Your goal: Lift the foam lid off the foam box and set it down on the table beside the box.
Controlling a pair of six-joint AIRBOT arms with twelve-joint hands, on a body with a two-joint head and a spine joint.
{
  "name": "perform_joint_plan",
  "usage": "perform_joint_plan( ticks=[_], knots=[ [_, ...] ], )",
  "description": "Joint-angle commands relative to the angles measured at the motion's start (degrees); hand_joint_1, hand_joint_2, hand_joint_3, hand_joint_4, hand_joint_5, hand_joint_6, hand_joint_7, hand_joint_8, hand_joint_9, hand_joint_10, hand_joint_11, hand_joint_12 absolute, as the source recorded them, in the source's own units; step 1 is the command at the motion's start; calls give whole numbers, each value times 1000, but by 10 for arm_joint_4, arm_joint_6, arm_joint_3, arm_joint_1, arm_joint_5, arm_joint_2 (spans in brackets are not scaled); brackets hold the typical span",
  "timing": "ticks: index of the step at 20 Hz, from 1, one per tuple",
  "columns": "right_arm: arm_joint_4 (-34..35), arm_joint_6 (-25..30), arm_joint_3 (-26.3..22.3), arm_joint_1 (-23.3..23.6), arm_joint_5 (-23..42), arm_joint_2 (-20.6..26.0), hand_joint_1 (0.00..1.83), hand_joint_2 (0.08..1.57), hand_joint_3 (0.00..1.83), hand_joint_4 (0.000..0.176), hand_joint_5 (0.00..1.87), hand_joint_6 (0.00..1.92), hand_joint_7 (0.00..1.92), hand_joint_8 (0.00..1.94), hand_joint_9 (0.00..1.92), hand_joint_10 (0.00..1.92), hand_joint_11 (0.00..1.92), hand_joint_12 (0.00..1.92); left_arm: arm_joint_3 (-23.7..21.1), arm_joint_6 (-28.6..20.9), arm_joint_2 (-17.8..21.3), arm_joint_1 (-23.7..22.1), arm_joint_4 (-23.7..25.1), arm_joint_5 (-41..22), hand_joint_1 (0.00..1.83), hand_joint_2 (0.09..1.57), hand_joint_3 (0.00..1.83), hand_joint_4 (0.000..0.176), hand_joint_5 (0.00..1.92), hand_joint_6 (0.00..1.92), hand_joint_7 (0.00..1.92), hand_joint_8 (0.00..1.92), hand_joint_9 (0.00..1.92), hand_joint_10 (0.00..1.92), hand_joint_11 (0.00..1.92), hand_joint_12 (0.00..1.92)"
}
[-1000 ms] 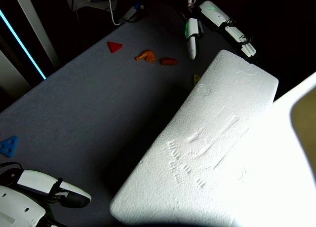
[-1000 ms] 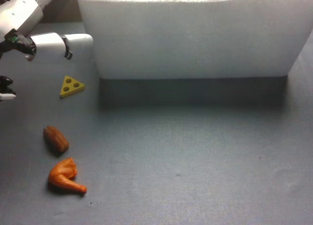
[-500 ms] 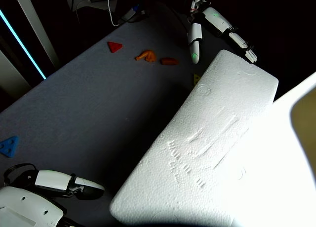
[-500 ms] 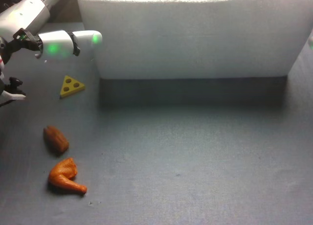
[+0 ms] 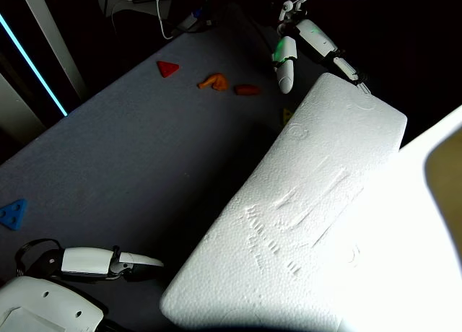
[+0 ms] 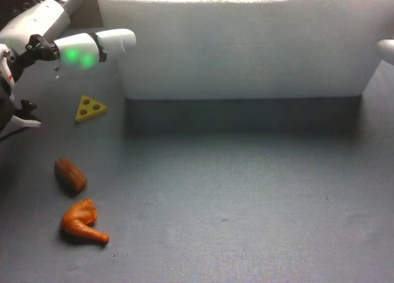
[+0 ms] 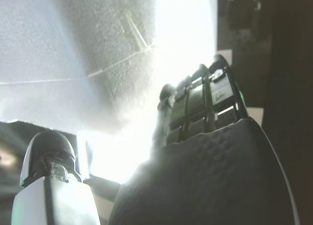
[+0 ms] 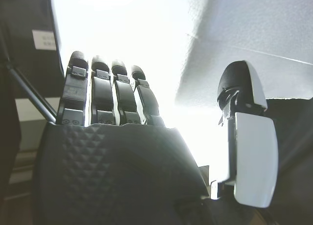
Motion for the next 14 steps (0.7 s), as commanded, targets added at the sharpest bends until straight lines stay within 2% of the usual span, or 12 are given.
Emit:
perform_joint_plan(
  ticks=[1, 2, 3, 12, 14],
  knots=[
    [-10, 7, 8, 6, 67, 8, 414, 1093, 0, 0, 0, 0, 0, 0, 0, 0, 0, 0, 6, -7, -1, -10, 1, -69, 279, 983, 0, 44, 0, 0, 0, 0, 0, 0, 0, 0],
    [-11, 10, 9, 8, 67, 6, 411, 1087, 0, 0, 0, 0, 0, 0, 0, 0, 0, 0, 7, -10, -2, -10, 2, -70, 287, 988, 0, 31, 0, 0, 0, 0, 0, 0, 0, 0],
    [-14, 10, 11, 11, 67, 4, 411, 1087, 0, 0, 0, 0, 0, 0, 0, 0, 1, 0, 8, -10, -2, -12, 4, -68, 285, 984, 0, 43, 0, 0, 0, 0, 0, 0, 0, 0],
    [-27, 11, 28, 30, 49, -9, 429, 1093, 0, 0, 0, 0, 0, 0, 0, 0, 0, 0, 30, -24, -21, -21, -3, -61, 302, 1009, 7, 30, 0, 0, 0, 0, 0, 0, 0, 0],
    [-29, 12, 31, 33, 48, -11, 409, 1102, 4, 0, 0, 0, 0, 0, 0, 0, 0, 0, 34, -26, -24, -23, -3, -60, 312, 1027, 14, 35, 0, 0, 0, 0, 0, 0, 0, 0]
  ],
)
